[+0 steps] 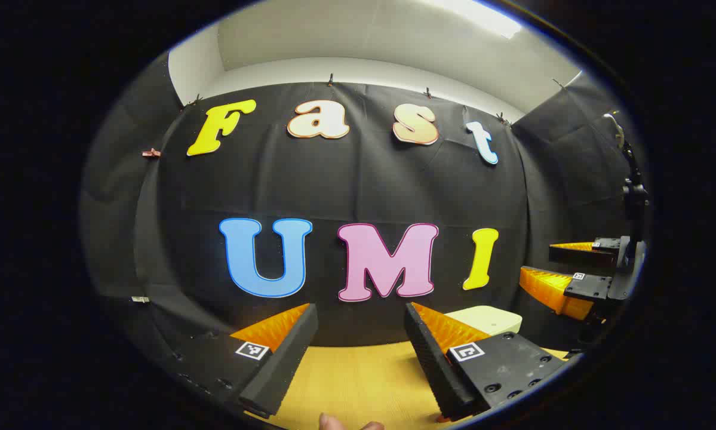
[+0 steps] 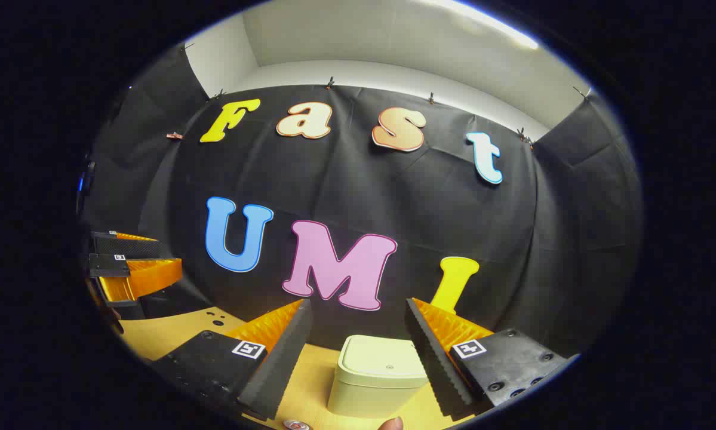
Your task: Press the lid of the desktop garbage bin to open it, pick up the crumpled paper on the desktop and throw it into the bin, then pick up the pop can on the desktop and drop it into the bin, and finally close the garbage bin lid.
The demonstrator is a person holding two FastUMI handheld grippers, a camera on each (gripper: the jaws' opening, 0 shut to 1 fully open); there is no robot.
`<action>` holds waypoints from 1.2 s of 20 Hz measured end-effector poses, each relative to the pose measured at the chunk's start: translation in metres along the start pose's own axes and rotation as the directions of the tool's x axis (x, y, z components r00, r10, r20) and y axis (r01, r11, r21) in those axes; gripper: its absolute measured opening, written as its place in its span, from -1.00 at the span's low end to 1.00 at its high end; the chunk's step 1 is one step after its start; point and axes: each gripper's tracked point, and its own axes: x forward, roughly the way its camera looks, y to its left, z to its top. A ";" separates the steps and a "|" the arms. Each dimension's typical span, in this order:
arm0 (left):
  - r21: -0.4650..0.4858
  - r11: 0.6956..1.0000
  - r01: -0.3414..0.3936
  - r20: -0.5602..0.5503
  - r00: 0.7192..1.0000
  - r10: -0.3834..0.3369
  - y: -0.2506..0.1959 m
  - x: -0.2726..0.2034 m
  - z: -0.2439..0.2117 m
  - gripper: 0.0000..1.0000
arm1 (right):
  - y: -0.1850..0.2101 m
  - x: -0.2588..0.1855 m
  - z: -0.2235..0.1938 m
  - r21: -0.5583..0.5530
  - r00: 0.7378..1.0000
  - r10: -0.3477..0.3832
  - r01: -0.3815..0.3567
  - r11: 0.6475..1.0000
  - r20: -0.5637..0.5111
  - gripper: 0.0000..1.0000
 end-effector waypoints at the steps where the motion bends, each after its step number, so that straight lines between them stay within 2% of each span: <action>1: 0.002 1.000 -0.007 -0.005 1.000 0.007 0.002 -0.002 0.000 0.88 | 0.001 -0.002 0.000 -0.001 1.000 0.005 -0.005 1.000 -0.001 0.94; 4: -0.006 1.000 -0.022 -0.014 1.000 0.022 0.009 -0.022 -0.006 0.88 | 0.003 -0.007 -0.003 0.004 1.000 0.011 -0.011 1.000 -0.007 0.92; 9: -0.016 0.999 -0.049 -0.036 0.998 0.048 0.015 -0.019 -0.007 0.88 | -0.002 -0.012 -0.007 0.011 1.000 0.012 -0.012 1.000 -0.022 0.92; 22: -0.019 0.999 -0.035 -0.043 0.998 0.034 0.014 -0.017 -0.008 0.88 | -0.001 -0.010 -0.009 0.019 0.999 0.029 -0.028 0.999 -0.038 0.92; 24: -0.023 0.999 -0.034 -0.046 0.998 0.033 0.016 -0.016 -0.011 0.89 | 0.001 -0.006 -0.014 0.024 0.997 0.039 -0.038 0.999 -0.063 0.01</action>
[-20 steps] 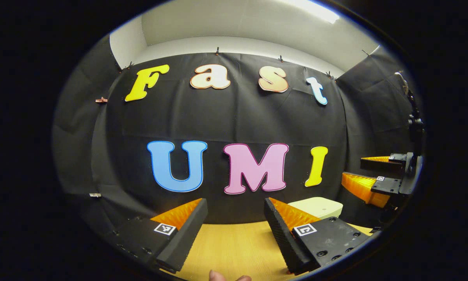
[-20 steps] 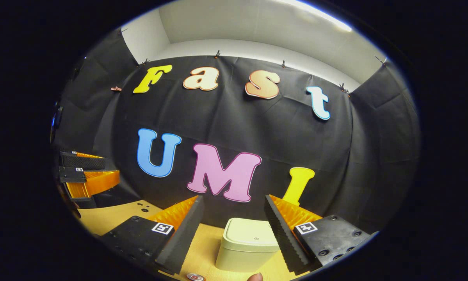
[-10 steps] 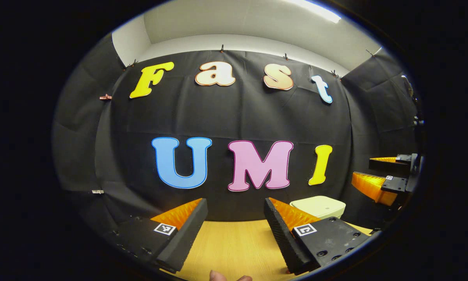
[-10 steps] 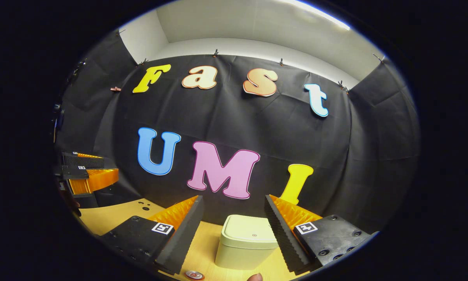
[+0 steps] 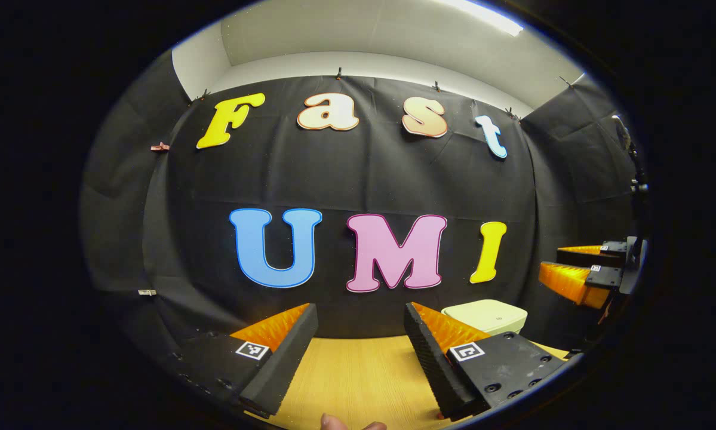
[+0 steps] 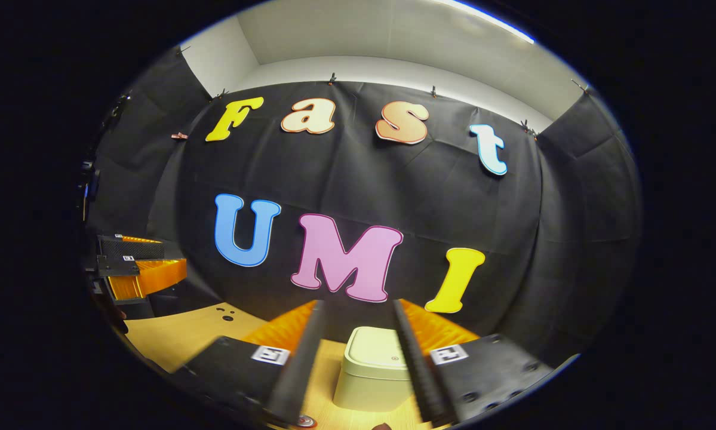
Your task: Press the lid of the desktop garbage bin to open it, pick up the crumpled paper on the desktop and throw it into the bin, then pick up the pop can on the desktop and drop it into the bin, and finally close the garbage bin lid.
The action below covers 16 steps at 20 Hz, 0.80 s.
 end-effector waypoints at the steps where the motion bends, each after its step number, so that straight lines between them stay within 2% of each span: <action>1: -0.005 1.000 -0.002 -0.003 1.000 0.002 0.001 0.001 0.000 0.89 | 0.004 -0.001 -0.007 0.004 0.999 0.015 -0.015 1.000 -0.031 -0.45; 2: -0.014 1.000 -0.002 -0.005 1.000 0.002 0.001 0.002 -0.001 0.88 | 0.006 0.002 -0.012 0.017 0.998 0.042 -0.042 0.999 -0.045 -0.91; 3: -0.023 1.000 -0.001 -0.007 1.000 0.001 0.001 0.002 -0.001 0.88 | 0.008 0.004 -0.012 0.035 0.997 0.065 -0.064 0.997 -0.045 -0.81; 6: -0.022 1.000 -0.002 -0.009 1.000 0.001 0.003 0.004 -0.005 0.89 | -0.026 0.023 -0.016 0.032 0.999 0.005 -0.003 0.999 -0.050 -0.95; 9: -0.022 1.000 -0.004 -0.013 1.000 0.004 0.004 0.009 -0.008 0.89 | -0.045 0.056 -0.044 0.088 0.990 -0.008 0.020 0.996 -0.140 -0.89; 12: -0.022 1.000 -0.012 -0.016 1.000 0.012 0.008 0.015 -0.010 0.89 | -0.064 0.083 -0.080 0.122 0.971 -0.009 0.039 0.992 -0.240 -0.89; 16: -0.017 1.000 -0.020 -0.026 0.999 0.019 0.010 0.025 -0.015 0.89 | -0.080 0.111 -0.121 0.134 0.949 -0.022 0.067 0.989 -0.315 -0.89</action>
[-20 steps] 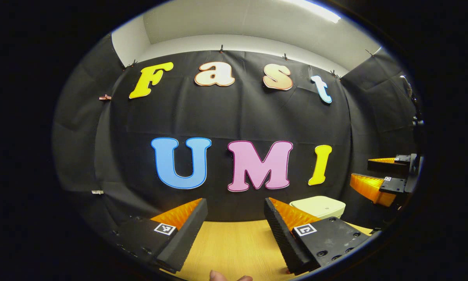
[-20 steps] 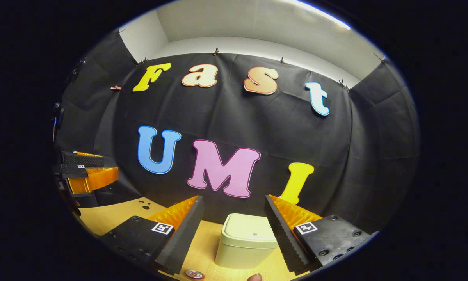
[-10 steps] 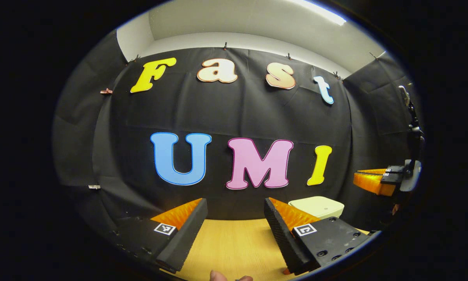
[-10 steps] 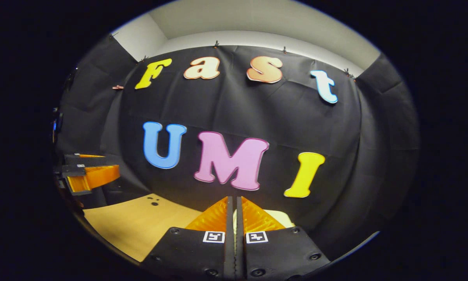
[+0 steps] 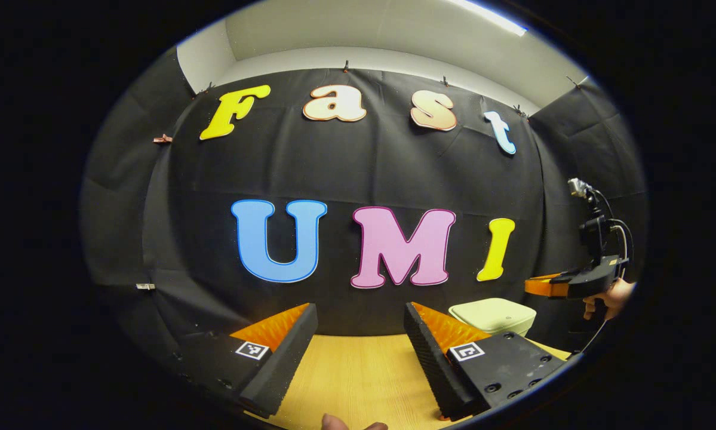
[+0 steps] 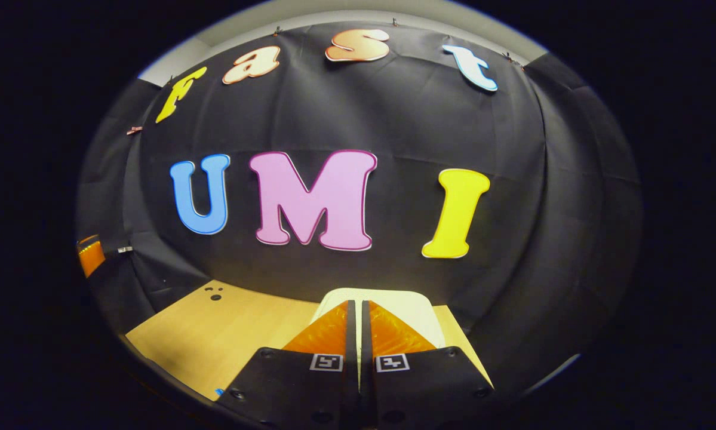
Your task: Press the lid of the desktop garbage bin to open it, pick up the crumpled paper on the desktop and throw it into the bin, then pick up the pop can on the desktop and drop it into the bin, and finally close the garbage bin lid.
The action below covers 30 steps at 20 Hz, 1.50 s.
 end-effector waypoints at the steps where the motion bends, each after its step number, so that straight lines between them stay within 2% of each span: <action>1: 0.000 1.000 -0.002 -0.005 1.000 0.002 0.000 0.002 -0.002 0.88 | -0.004 0.009 -0.008 -0.002 1.000 -0.005 0.005 1.000 -0.017 -0.89; 7: 0.005 1.000 -0.008 -0.023 1.000 0.008 0.000 0.014 -0.008 0.89 | -0.007 0.044 -0.052 -0.005 0.994 -0.009 0.008 1.000 -0.108 -0.89; 10: 0.007 1.000 -0.012 -0.031 0.999 0.012 0.000 0.017 -0.013 0.89 | -0.011 0.052 -0.075 -0.013 0.986 -0.010 0.008 1.000 -0.166 -0.85; 12: 0.009 1.000 -0.013 -0.037 0.999 0.014 0.000 0.019 -0.014 0.89 | -0.014 0.055 -0.093 -0.004 0.979 -0.011 0.010 1.000 -0.204 -0.89; 14: 0.011 1.000 -0.013 -0.037 0.999 0.014 0.000 0.020 -0.014 0.88 | -0.014 0.060 -0.092 0.020 0.981 -0.005 0.009 1.000 -0.195 -0.85; 17: 0.016 1.000 -0.014 -0.033 0.999 0.014 0.000 0.023 -0.012 0.89 | -0.017 0.055 -0.094 0.027 0.979 0.010 -0.005 1.000 -0.203 -0.89; 22: 0.018 1.000 -0.008 -0.029 1.000 0.009 -0.003 0.021 -0.011 0.88 | -0.021 0.058 -0.094 0.044 0.979 -0.004 0.013 0.999 -0.202 -0.89; 26: 0.025 1.000 -0.005 -0.007 1.000 0.005 -0.002 0.015 -0.003 0.88 | -0.022 0.052 -0.080 0.043 0.986 -0.011 0.019 0.999 -0.164 -0.89; 30: 0.034 0.999 -0.004 -0.002 1.000 0.004 -0.002 0.008 -0.001 0.88 | -0.016 0.041 -0.051 0.012 0.998 -0.011 0.012 1.000 -0.064 -0.89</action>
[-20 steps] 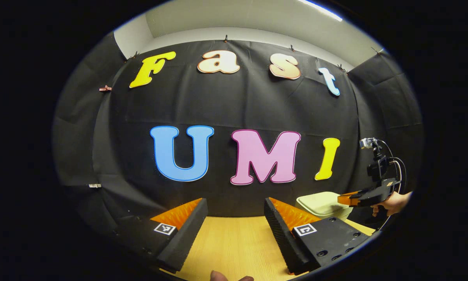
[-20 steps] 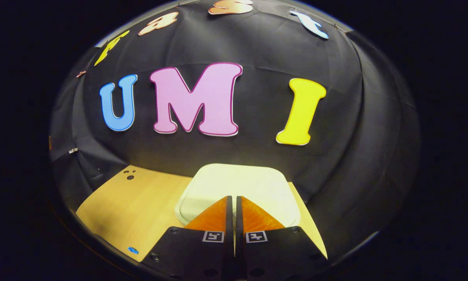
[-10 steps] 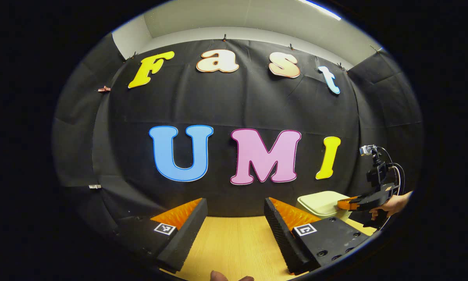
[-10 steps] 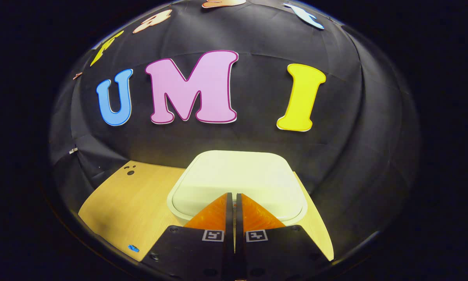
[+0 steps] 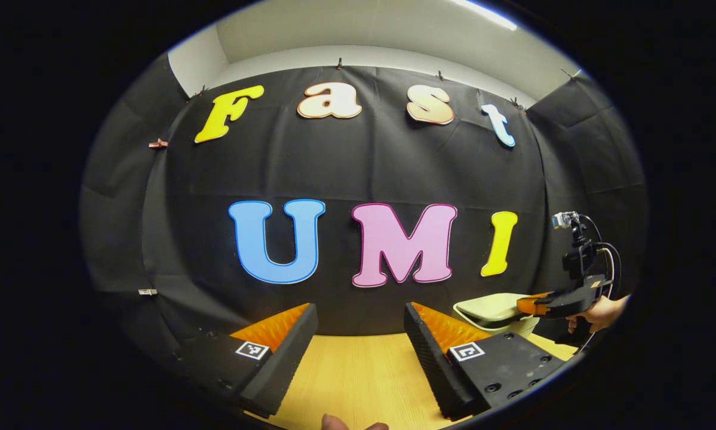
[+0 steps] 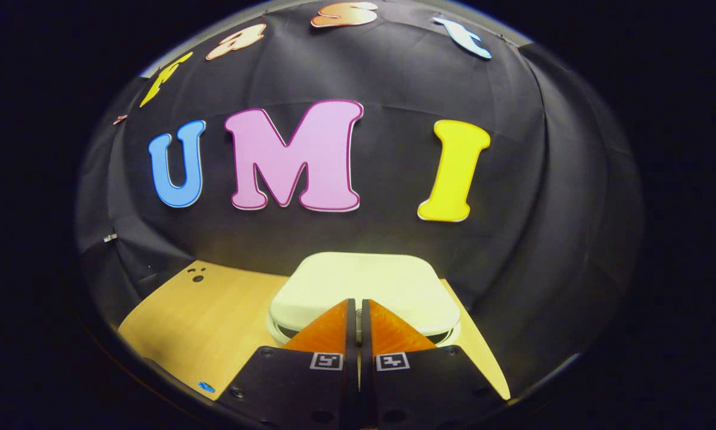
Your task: Press the lid of the desktop garbage bin to open it, pick up the crumpled paper on the desktop and throw it into the bin, then pick up the pop can on the desktop and drop it into the bin, and finally close the garbage bin lid.
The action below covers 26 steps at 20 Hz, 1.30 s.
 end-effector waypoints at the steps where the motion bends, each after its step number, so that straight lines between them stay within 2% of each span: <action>1: -0.001 1.000 0.000 0.002 1.000 0.000 0.000 -0.001 0.002 0.88 | 0.002 -0.005 0.005 -0.004 1.000 0.003 -0.003 1.000 0.015 -0.89; 8: -0.004 1.000 -0.002 0.007 1.000 0.002 0.006 -0.018 -0.001 0.89 | 0.012 -0.032 0.018 -0.013 0.998 0.017 -0.017 1.000 0.064 -0.89; 9: -0.004 1.000 -0.001 0.004 1.000 0.001 0.007 -0.020 0.000 0.89 | 0.013 -0.037 0.019 -0.020 0.997 0.020 -0.018 1.000 0.074 -0.95; 12: -0.007 1.000 -0.002 -0.003 1.000 0.002 0.010 -0.029 -0.005 0.88 | 0.019 -0.058 0.032 -0.025 0.990 0.025 -0.022 0.999 0.137 -0.87; 14: -0.006 1.000 -0.004 -0.012 1.000 0.004 0.013 -0.035 -0.007 0.88 | 0.024 -0.068 0.038 -0.029 0.986 0.031 -0.026 0.999 0.167 -0.54; 17: -0.006 1.000 0.000 -0.026 1.000 0.000 0.015 -0.041 -0.013 0.88 | 0.038 -0.080 0.033 -0.057 0.984 0.062 -0.053 0.997 0.164 0.55; 18: -0.008 1.000 0.003 -0.032 0.999 -0.004 0.016 -0.042 -0.018 0.88 | 0.042 -0.085 0.029 -0.072 0.985 0.070 -0.059 0.996 0.160 0.67; 19: -0.009 1.000 0.008 -0.041 0.999 -0.009 0.015 -0.043 -0.022 0.88 | 0.045 -0.089 0.027 -0.085 0.984 0.074 -0.061 0.995 0.159 0.79; 26: -0.020 0.997 0.077 -0.142 0.987 -0.079 0.012 -0.049 -0.087 0.87 | 0.072 -0.126 0.008 -0.112 0.983 0.110 -0.093 0.989 0.150 0.91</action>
